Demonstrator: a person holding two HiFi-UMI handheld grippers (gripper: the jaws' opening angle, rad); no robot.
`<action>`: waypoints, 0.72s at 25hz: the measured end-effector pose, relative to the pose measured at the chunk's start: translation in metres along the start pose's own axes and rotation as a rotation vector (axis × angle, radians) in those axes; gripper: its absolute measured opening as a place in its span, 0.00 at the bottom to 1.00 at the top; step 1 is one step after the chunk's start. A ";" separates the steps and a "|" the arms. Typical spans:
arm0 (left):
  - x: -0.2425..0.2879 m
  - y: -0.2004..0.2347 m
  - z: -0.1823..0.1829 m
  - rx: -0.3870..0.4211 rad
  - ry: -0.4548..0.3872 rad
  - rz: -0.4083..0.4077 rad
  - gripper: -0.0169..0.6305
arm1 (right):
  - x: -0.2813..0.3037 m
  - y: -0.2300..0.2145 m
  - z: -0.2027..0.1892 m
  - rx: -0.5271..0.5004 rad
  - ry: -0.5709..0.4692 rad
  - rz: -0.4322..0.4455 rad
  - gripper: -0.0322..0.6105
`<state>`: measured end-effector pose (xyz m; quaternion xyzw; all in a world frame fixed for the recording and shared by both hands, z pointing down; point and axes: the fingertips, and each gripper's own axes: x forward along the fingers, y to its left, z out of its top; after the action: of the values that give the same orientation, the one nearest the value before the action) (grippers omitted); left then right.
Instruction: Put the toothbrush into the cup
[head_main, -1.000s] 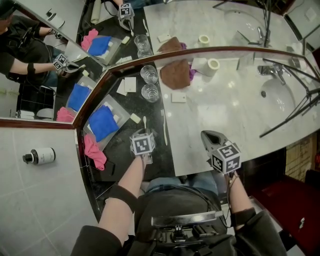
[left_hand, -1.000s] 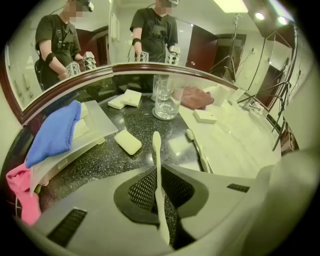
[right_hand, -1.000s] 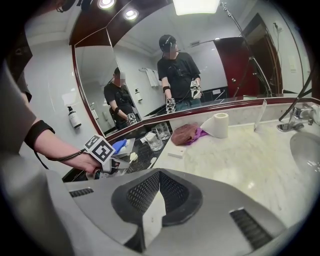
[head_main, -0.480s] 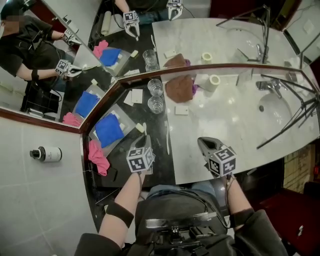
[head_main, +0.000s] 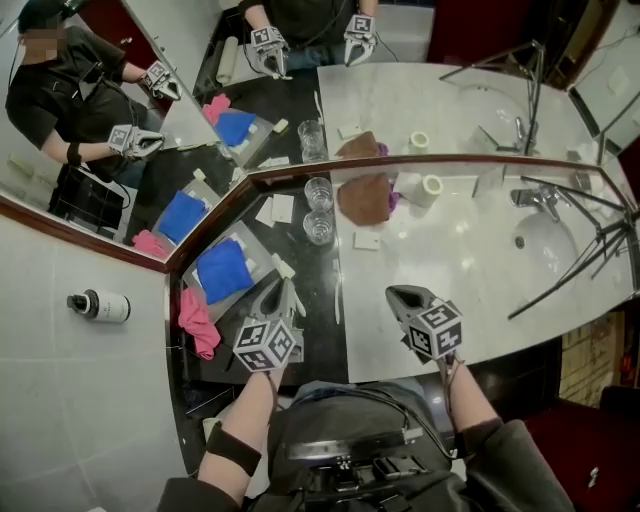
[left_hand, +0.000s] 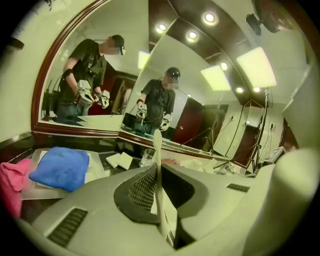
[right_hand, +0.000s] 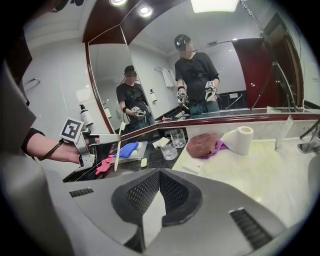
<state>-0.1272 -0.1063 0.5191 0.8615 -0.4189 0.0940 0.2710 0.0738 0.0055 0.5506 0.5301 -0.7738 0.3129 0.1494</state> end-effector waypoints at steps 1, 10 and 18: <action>-0.001 0.000 0.006 -0.004 -0.017 -0.003 0.07 | 0.001 0.001 0.001 -0.004 0.003 0.005 0.08; 0.023 0.014 0.054 -0.017 -0.130 -0.019 0.07 | 0.034 0.014 0.017 -0.026 0.014 0.089 0.08; 0.079 0.029 0.099 0.067 -0.251 -0.084 0.07 | 0.101 0.050 0.042 -0.128 0.020 0.273 0.08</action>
<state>-0.1064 -0.2279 0.4784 0.8919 -0.4096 -0.0122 0.1911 -0.0072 -0.0827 0.5589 0.4061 -0.8556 0.2854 0.1466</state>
